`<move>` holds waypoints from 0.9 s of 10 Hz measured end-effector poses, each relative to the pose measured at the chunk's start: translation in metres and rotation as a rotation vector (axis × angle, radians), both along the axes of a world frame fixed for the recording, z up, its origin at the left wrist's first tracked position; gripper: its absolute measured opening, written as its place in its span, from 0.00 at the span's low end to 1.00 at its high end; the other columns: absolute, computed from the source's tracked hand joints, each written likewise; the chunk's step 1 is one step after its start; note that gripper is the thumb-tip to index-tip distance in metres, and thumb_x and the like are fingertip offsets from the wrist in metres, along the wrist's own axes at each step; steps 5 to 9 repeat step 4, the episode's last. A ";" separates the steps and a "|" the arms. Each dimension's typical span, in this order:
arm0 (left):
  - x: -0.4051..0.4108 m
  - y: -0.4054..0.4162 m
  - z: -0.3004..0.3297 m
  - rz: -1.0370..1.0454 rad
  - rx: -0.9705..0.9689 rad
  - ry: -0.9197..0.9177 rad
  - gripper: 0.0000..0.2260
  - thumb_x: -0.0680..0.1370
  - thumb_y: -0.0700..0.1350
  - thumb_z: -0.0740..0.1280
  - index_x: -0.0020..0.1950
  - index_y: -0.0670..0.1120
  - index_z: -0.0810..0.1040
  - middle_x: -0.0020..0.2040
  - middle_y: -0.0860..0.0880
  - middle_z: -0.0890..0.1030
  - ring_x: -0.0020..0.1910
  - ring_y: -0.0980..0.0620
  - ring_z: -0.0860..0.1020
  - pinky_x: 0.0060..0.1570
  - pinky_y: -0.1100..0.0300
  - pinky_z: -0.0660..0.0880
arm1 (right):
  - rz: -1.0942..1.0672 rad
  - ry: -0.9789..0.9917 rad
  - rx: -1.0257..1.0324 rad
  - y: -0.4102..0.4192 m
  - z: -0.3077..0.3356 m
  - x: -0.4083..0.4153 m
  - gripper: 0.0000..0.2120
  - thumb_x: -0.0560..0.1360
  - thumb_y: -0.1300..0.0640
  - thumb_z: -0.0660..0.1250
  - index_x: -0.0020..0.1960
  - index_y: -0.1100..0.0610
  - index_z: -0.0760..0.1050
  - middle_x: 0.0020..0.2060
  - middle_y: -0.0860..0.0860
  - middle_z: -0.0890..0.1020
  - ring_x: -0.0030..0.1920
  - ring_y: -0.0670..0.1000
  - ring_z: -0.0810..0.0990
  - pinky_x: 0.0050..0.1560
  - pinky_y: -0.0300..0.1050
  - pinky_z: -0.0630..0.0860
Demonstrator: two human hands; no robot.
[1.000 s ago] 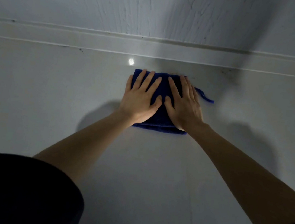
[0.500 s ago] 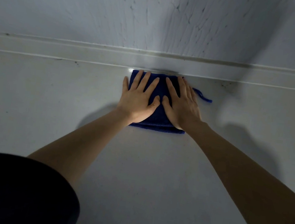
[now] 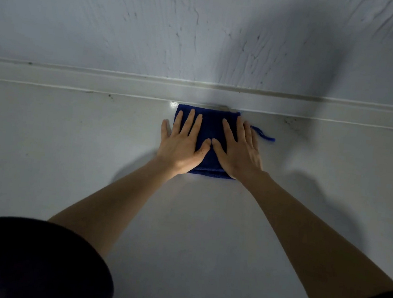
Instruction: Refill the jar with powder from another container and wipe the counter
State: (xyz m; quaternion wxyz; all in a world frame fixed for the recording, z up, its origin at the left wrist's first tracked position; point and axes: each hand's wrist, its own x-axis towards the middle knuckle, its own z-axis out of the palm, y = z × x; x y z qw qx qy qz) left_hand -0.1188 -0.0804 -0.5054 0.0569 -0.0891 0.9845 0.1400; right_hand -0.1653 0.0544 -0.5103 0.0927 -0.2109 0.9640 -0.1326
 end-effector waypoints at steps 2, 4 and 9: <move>0.016 0.003 0.044 0.002 0.008 0.074 0.28 0.78 0.57 0.48 0.73 0.46 0.43 0.76 0.48 0.44 0.74 0.46 0.41 0.71 0.43 0.38 | -0.032 0.031 0.029 0.016 0.038 0.013 0.32 0.76 0.39 0.48 0.73 0.52 0.43 0.75 0.57 0.44 0.74 0.56 0.40 0.72 0.52 0.38; 0.024 0.005 0.108 -0.025 -0.089 0.284 0.29 0.78 0.58 0.47 0.73 0.45 0.43 0.76 0.47 0.46 0.74 0.45 0.42 0.71 0.42 0.38 | -0.032 0.186 -0.021 0.027 0.105 0.020 0.35 0.74 0.36 0.50 0.73 0.51 0.42 0.74 0.57 0.42 0.73 0.56 0.38 0.71 0.55 0.36; 0.024 0.005 0.108 -0.025 -0.089 0.284 0.29 0.78 0.58 0.47 0.73 0.45 0.43 0.76 0.47 0.46 0.74 0.45 0.42 0.71 0.42 0.38 | -0.032 0.186 -0.021 0.027 0.105 0.020 0.35 0.74 0.36 0.50 0.73 0.51 0.42 0.74 0.57 0.42 0.73 0.56 0.38 0.71 0.55 0.36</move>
